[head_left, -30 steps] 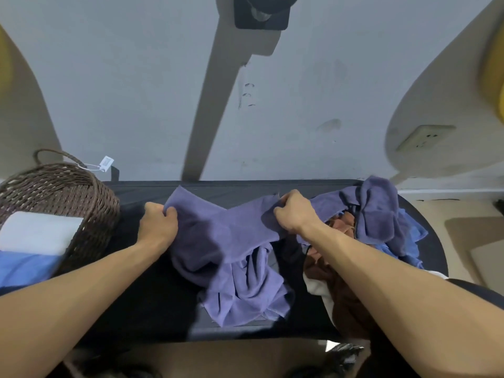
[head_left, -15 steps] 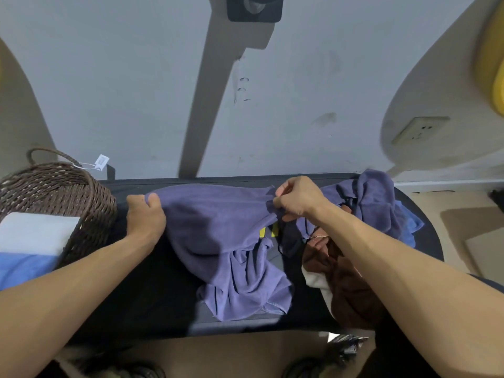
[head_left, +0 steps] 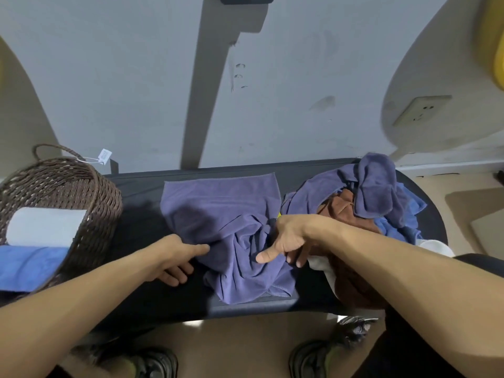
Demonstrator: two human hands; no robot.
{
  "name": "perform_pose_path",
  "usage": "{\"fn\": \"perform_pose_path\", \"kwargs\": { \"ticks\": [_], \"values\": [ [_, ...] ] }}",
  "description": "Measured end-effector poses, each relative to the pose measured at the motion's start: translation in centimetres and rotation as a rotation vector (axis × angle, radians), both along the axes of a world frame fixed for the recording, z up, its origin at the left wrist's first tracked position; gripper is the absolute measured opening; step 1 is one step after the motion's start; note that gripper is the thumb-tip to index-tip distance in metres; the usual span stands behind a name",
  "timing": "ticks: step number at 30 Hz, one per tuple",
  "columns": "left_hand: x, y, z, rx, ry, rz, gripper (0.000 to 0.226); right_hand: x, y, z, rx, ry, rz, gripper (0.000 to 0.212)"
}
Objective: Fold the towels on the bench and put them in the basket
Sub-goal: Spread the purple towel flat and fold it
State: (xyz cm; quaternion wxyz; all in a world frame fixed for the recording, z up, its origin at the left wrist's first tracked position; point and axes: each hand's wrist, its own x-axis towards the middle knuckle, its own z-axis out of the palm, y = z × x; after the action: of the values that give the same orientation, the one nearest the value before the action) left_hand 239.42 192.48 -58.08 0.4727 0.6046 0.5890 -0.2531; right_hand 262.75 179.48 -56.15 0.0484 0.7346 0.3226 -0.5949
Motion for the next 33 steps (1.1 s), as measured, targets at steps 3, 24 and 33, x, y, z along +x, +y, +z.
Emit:
{"fn": "perform_pose_path", "kwargs": {
  "ticks": [3, 24, 33],
  "values": [
    [0.1, -2.3, -0.3, -0.045, -0.168, -0.197, 0.042, -1.3, -0.4, 0.2, 0.013, 0.013, 0.202, 0.054],
    [0.9, 2.7, 1.7, 0.314, -0.526, 0.363, 0.019, 2.1, 2.3, 4.5, 0.503, -0.501, 0.136, 0.030],
    [1.3, 2.6, 3.5, 0.702, -0.418, 0.264, 0.025, 2.1, 2.1, 6.7, 0.539, 0.141, -0.444, 0.028]
  ]
}}
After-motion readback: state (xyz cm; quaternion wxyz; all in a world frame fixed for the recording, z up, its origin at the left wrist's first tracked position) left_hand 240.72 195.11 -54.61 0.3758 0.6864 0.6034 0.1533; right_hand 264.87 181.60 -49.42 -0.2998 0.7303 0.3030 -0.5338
